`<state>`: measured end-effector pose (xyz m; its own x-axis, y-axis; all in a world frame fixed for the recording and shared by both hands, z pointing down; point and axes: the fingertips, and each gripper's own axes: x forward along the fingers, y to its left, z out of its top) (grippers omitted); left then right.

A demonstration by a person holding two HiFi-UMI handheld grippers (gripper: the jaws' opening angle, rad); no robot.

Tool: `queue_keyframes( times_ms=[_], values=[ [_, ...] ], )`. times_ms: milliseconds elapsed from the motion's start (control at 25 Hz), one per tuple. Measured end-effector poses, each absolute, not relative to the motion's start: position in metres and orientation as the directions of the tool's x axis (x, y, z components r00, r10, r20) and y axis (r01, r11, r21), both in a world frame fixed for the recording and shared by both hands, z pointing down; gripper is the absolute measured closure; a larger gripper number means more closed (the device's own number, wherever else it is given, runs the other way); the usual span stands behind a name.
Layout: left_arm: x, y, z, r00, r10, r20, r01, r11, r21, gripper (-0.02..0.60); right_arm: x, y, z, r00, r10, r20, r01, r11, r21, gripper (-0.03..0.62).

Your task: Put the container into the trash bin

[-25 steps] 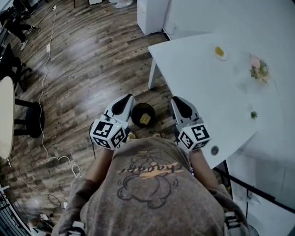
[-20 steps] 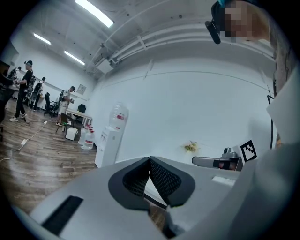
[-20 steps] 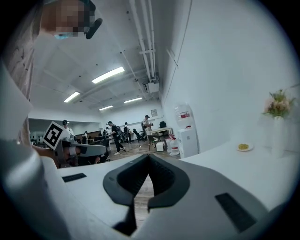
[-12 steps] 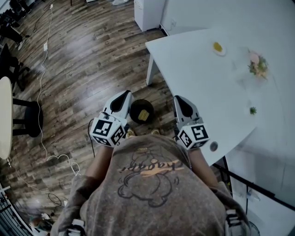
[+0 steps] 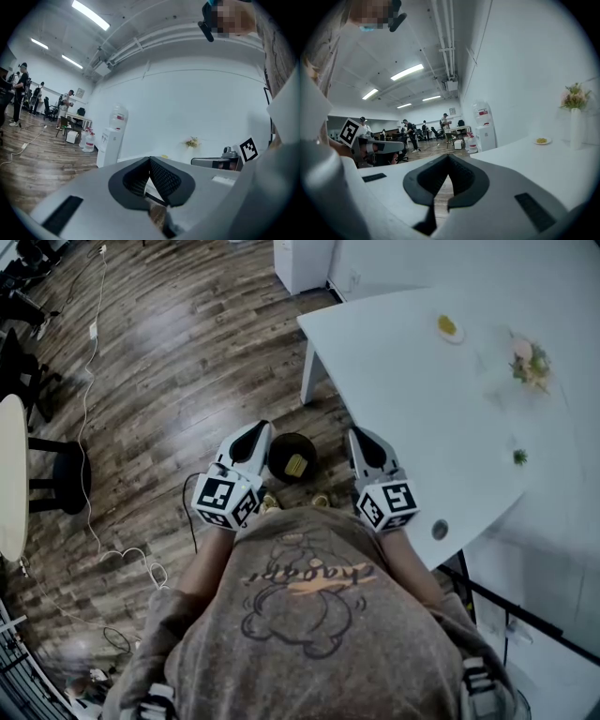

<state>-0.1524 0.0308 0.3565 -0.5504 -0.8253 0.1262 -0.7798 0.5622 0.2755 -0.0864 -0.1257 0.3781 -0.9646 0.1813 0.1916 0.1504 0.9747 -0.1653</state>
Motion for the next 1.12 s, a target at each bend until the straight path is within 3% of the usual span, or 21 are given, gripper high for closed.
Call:
queue_keyframes(
  times_ms=[1120],
  values=[
    [-0.161, 0.041, 0.377, -0.609, -0.777, 0.161, -0.724, 0.627, 0.289, 0.578, -0.101, -0.136, 0.4, -0.952, 0.198, 0.232, 0.155, 0.969, -0.193, 0.594]
  ],
)
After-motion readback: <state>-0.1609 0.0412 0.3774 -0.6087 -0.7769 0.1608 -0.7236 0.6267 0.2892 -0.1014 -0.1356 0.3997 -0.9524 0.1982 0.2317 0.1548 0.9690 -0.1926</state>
